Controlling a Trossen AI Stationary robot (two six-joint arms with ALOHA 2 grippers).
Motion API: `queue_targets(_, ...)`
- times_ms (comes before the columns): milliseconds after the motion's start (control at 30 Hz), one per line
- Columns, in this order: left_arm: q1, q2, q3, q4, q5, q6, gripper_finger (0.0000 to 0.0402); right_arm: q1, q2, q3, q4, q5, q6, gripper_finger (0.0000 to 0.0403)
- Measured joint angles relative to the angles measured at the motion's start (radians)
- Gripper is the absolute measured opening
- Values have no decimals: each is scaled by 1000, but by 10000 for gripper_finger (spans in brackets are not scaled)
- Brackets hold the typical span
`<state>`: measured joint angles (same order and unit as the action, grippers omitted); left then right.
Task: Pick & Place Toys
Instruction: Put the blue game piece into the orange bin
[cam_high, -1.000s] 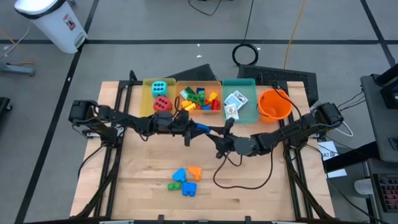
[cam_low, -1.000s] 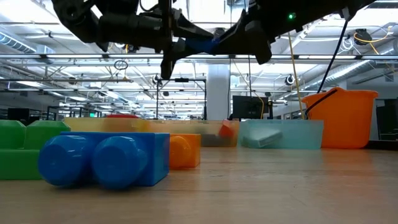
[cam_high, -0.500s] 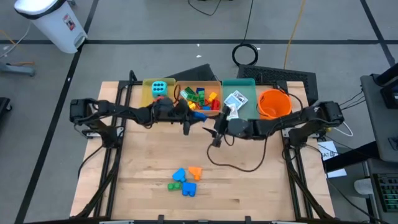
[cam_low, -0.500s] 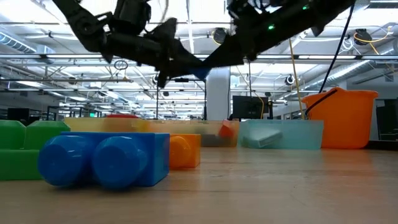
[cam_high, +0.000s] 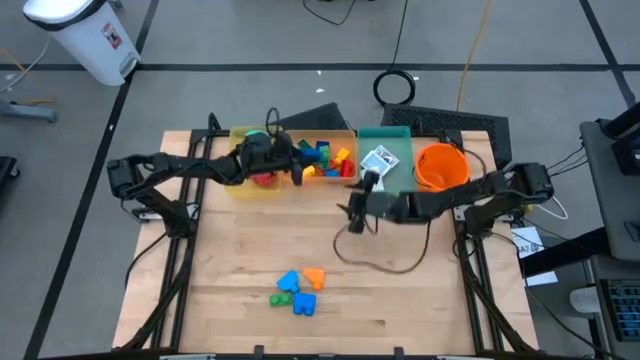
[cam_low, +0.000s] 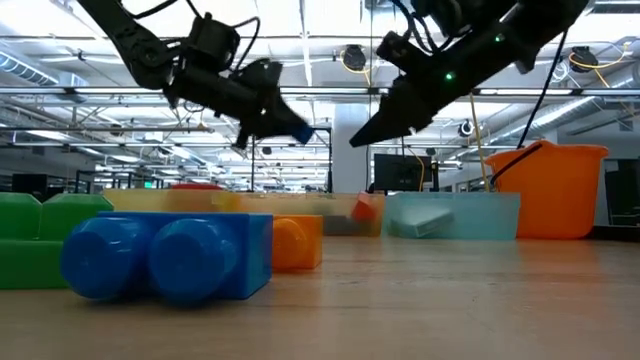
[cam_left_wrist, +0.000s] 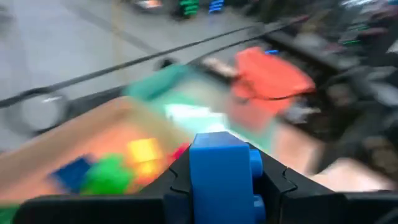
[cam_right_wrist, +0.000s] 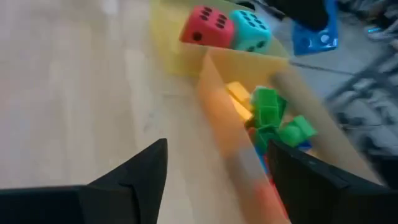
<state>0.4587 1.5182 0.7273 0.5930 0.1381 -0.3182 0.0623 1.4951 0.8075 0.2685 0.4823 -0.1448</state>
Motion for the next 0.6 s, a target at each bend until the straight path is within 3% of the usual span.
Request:
queue_targets(67,7,-1,0,-47,-74,14,90,-36,-6,-12,18,-124,25,239)
queue_targets(167,16,-1,0,-93,-107,28,90,-80,-31,-44,6,-271,29,233)
queue_targets(400,23,58,-2,-156,-215,29,90,-150,-73,-149,210,-429,-3,217)
queue_targets(600,37,145,-1,-124,-218,24,90,-215,-98,-211,276,-435,1,210)
